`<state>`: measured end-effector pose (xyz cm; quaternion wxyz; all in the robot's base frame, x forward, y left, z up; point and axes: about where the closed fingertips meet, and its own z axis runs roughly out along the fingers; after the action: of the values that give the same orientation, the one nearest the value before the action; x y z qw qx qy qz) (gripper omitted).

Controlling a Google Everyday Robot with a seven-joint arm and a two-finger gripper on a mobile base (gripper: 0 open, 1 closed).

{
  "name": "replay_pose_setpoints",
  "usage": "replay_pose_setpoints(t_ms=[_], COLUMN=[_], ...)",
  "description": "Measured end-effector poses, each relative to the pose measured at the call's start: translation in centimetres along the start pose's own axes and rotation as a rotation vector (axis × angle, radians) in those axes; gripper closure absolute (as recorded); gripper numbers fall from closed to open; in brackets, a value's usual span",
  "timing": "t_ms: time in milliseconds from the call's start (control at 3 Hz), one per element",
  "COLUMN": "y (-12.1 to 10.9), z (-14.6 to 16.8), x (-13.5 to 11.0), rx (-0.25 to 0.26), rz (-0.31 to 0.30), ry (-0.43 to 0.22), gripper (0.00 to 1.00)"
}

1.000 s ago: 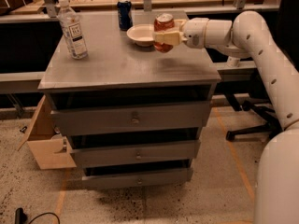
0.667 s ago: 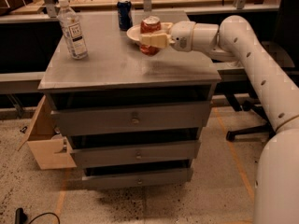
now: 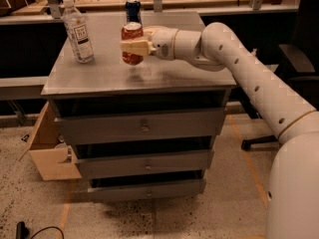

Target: Move coke can near blue plastic bottle

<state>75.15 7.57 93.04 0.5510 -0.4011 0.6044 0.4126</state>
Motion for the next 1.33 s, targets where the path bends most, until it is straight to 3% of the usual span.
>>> replay_pose_setpoints(t_ms=[333,667,1333], y=[0.4,0.3,0.2], z=[3.0,5.4,9.5], x=[-0.4,-0.1,0.9], rx=[0.001,0.015,0.000], rz=[-0.007,-0.033,-0.096], ry=[-0.011,-0.016,-0.028], gripper=[1.00,0.82,0.36])
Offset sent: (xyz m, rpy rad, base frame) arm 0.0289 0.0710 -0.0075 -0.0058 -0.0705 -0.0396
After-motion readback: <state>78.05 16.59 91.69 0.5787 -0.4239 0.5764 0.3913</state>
